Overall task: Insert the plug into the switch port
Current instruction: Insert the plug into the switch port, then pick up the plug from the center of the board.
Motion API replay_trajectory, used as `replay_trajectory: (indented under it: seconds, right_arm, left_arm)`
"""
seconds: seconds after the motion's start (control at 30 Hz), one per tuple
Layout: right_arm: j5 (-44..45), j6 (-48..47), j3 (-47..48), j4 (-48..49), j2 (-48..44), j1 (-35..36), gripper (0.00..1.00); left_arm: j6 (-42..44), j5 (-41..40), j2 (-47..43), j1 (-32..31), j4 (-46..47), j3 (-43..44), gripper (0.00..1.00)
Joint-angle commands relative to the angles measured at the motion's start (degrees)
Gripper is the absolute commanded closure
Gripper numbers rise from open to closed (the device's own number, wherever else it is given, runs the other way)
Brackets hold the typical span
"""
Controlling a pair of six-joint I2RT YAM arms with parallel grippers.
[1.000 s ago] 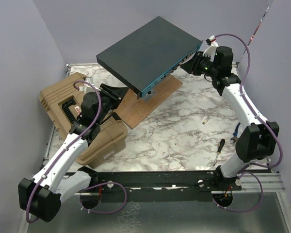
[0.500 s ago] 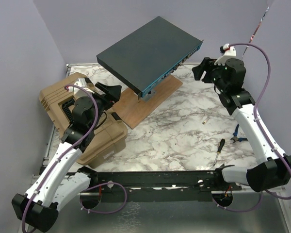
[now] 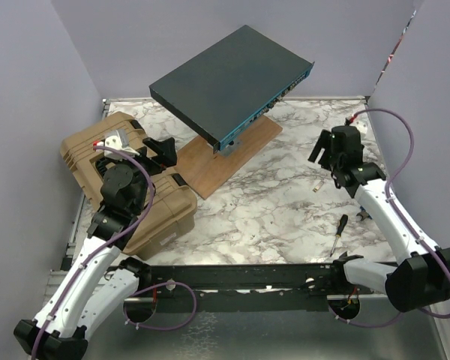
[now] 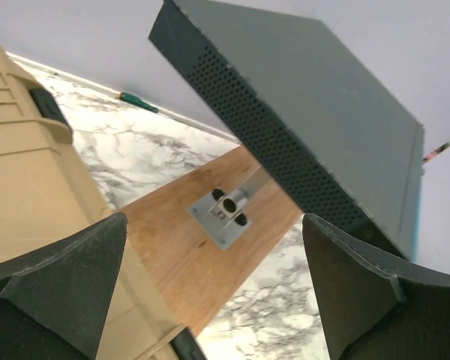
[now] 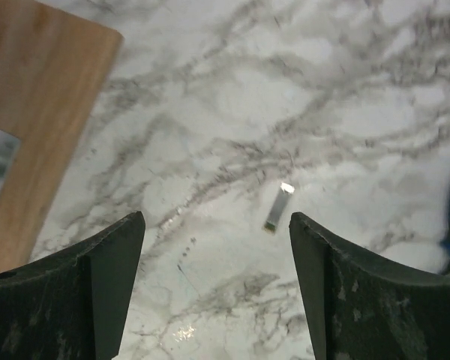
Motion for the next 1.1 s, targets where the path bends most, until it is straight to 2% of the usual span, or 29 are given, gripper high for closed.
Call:
replay_trajectory:
  seconds: [0.0, 0.2, 0.43, 0.63, 0.9, 1.07]
  right_arm:
    - [4.63, 11.62, -5.78, -6.87, 0.62, -0.16, 0.2]
    - [3.16, 16.52, -12.24, -2.09, 4.11, -0.69, 0.33]
    - [0.24, 16.63, -10.75, 1.08, 13.13, -3.87, 0.35]
    - [-0.8, 17.88, -9.21, 2.11, 19.62, -5.05, 0.41]
    - [-2.74, 16.1, -7.07, 4.01, 24.9, -6.65, 0.48]
    - [-4.29, 14.02, -6.1, 4.16, 26.15, -6.67, 0.64]
  left_arm:
    - [5.84, -2.59, -2.48, 0.21, 2.68, -4.17, 0.01]
    - [7.02, -2.69, -3.45, 0.06, 3.8, -5.3, 0.01]
    - [7.9, -2.69, -3.25, -0.84, 3.8, -4.44, 0.01]
    - [9.46, -1.0, -3.09, -1.1, 3.8, -3.42, 0.01]
    - [13.69, 6.09, -3.71, -1.1, 5.64, -2.31, 0.01]
    - [16.16, 13.48, -3.02, -1.1, 7.48, -1.57, 0.01]
